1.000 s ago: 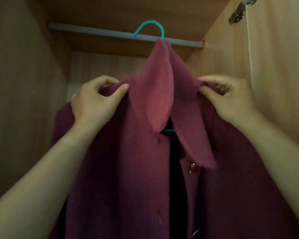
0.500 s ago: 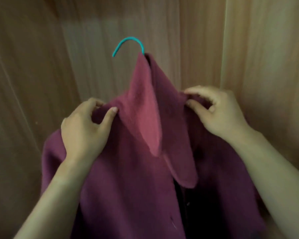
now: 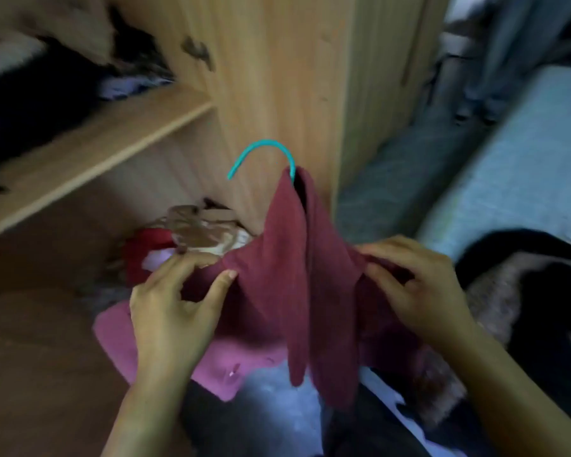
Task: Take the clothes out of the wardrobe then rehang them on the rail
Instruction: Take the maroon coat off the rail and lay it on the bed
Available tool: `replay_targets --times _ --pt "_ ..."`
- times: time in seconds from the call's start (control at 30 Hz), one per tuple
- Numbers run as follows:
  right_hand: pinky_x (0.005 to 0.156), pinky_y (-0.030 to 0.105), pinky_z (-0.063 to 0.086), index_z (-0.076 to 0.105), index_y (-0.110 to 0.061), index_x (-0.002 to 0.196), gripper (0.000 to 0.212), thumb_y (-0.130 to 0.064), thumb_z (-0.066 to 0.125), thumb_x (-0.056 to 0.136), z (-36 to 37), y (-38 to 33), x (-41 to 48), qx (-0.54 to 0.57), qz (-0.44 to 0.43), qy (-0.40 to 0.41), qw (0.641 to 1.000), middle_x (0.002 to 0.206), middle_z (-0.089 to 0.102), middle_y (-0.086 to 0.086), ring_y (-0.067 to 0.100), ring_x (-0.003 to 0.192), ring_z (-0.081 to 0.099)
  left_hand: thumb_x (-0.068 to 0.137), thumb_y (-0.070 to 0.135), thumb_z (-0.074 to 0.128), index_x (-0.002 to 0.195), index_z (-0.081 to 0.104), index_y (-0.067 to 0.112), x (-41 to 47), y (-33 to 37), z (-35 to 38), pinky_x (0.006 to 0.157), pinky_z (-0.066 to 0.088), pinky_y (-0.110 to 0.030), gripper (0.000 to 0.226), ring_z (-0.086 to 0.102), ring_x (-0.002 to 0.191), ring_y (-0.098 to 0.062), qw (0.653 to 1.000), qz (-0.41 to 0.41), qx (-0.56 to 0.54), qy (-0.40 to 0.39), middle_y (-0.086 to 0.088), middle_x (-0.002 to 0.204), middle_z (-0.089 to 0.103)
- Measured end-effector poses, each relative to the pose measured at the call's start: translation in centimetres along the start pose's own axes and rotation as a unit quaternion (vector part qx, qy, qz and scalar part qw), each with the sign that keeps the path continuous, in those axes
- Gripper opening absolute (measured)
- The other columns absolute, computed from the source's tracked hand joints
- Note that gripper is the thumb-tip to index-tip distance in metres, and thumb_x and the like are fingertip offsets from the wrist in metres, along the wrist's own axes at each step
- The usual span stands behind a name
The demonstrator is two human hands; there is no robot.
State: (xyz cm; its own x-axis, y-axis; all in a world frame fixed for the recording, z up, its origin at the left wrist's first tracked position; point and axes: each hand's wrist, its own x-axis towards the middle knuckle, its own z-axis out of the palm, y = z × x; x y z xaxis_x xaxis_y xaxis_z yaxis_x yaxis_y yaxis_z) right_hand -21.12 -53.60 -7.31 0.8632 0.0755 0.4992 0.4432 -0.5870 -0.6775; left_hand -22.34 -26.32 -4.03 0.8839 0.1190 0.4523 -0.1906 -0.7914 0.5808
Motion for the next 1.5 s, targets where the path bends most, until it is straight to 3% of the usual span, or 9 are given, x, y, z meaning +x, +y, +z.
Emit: replay_targets --times 0.3,0.43,0.6,0.7,0.97,1.13,1.23,1.37,1.5 --pt "0.071 0.019 0.047 0.07 -0.025 0.103 0.023 -0.027 0.057 0.085 -17.2 0.7 -16.7 -0.147 0.196 0.164 0.956 0.09 0.066 -0.009 0.005 0.08 0.062 0.071 0.048 0.059 0.079 0.065 0.033 -4.1 15.4 12.1 0.07 0.042 -0.022 0.019 0.056 0.074 -0.005 0.952 0.148 -0.148 -0.224 0.012 0.076 0.062" --pt "0.071 0.021 0.047 0.067 -0.03 0.103 0.022 -0.029 0.055 0.084 -24.0 1.4 -20.7 -0.2 0.239 0.23 0.922 0.092 0.068 -0.006 0.008 0.078 0.062 0.072 0.046 0.063 0.079 0.065 0.032 -6.5 23.0 17.2 0.069 0.036 -0.006 0.016 0.054 0.076 0.0 0.918 0.193 -0.194 -0.288 0.015 0.076 0.062" --pt "0.081 0.019 0.047 0.064 -0.029 0.102 0.021 -0.028 0.056 0.083 -33.4 5.6 -25.0 -0.227 0.264 0.29 0.891 0.1 0.066 -0.013 -0.002 0.09 0.062 0.077 0.055 0.052 0.082 0.061 0.032 -9.3 33.1 24.9 0.075 0.046 -0.03 0.025 0.056 0.075 -0.003 0.87 0.275 -0.206 -0.352 0.017 0.079 0.062" --pt "0.08 0.019 0.047 0.066 -0.026 0.103 0.022 -0.027 0.055 0.084 -38.2 11.4 -26.7 -0.228 0.283 0.29 0.886 0.097 0.068 -0.007 0.001 0.088 0.062 0.078 0.055 0.051 0.078 0.056 0.032 -10.9 38.1 30.7 0.076 0.047 -0.041 0.024 0.057 0.075 -0.009 0.871 0.291 -0.188 -0.347 0.016 0.076 0.058" --pt "0.083 0.008 0.039 0.072 -0.015 0.103 0.024 -0.012 0.064 0.08 -45.0 30.4 -26.1 -0.16 0.32 0.206 0.911 0.094 0.066 -0.008 0.001 0.088 0.058 0.08 0.058 0.043 0.09 0.063 0.023 -11.2 44.1 46.3 0.075 0.047 -0.041 0.042 0.058 0.083 -0.021 0.9 0.261 -0.031 -0.347 0.003 0.089 0.059" --pt "0.085 0.022 0.047 0.071 -0.019 0.106 0.024 -0.013 0.068 0.084 -44.2 40.7 -24.1 -0.092 0.341 0.159 0.922 0.097 0.067 -0.006 0.009 0.091 0.062 0.084 0.055 0.044 0.098 0.063 0.026 -9.3 43.4 52.6 0.078 0.048 -0.041 0.038 0.058 0.087 -0.018 0.895 0.214 0.045 -0.388 0.003 0.094 0.061" --pt "0.085 0.024 0.047 0.07 -0.02 0.109 0.025 -0.015 0.067 0.085 -43.0 45.0 -24.2 -0.087 0.387 0.128 0.909 0.102 0.066 -0.005 0.013 0.095 0.062 0.087 0.05 0.043 0.115 0.06 0.026 -9.0 42.5 55.9 0.09 0.046 -0.045 0.041 0.058 0.104 -0.022 0.871 0.172 0.078 -0.454 -0.003 0.114 0.06" --pt "0.095 0.034 0.04 0.057 -0.018 0.128 0.038 -0.027 0.059 0.091 -41.7 48.8 -25.8 -0.126 0.472 -0.019 0.872 0.129 0.055 0.01 0.028 0.117 0.052 0.09 0.048 0.047 0.138 0.043 0.024 -10.2 41.3 59.2 0.104 0.037 -0.039 0.054 0.045 0.124 -0.025 0.803 0.145 0.117 -0.566 -0.008 0.135 0.049" --pt "0.098 0.038 0.038 0.045 -0.017 0.138 0.05 -0.038 0.053 0.093 -42.5 50.4 -27.6 -0.162 0.524 -0.092 0.831 0.141 0.043 0.009 0.027 0.126 0.043 0.09 0.048 0.047 0.137 0.046 0.021 -11.3 39.1 61.5 0.104 0.038 -0.043 0.054 0.043 0.127 -0.026 0.798 0.184 0.15 -0.554 -0.008 0.139 0.047"
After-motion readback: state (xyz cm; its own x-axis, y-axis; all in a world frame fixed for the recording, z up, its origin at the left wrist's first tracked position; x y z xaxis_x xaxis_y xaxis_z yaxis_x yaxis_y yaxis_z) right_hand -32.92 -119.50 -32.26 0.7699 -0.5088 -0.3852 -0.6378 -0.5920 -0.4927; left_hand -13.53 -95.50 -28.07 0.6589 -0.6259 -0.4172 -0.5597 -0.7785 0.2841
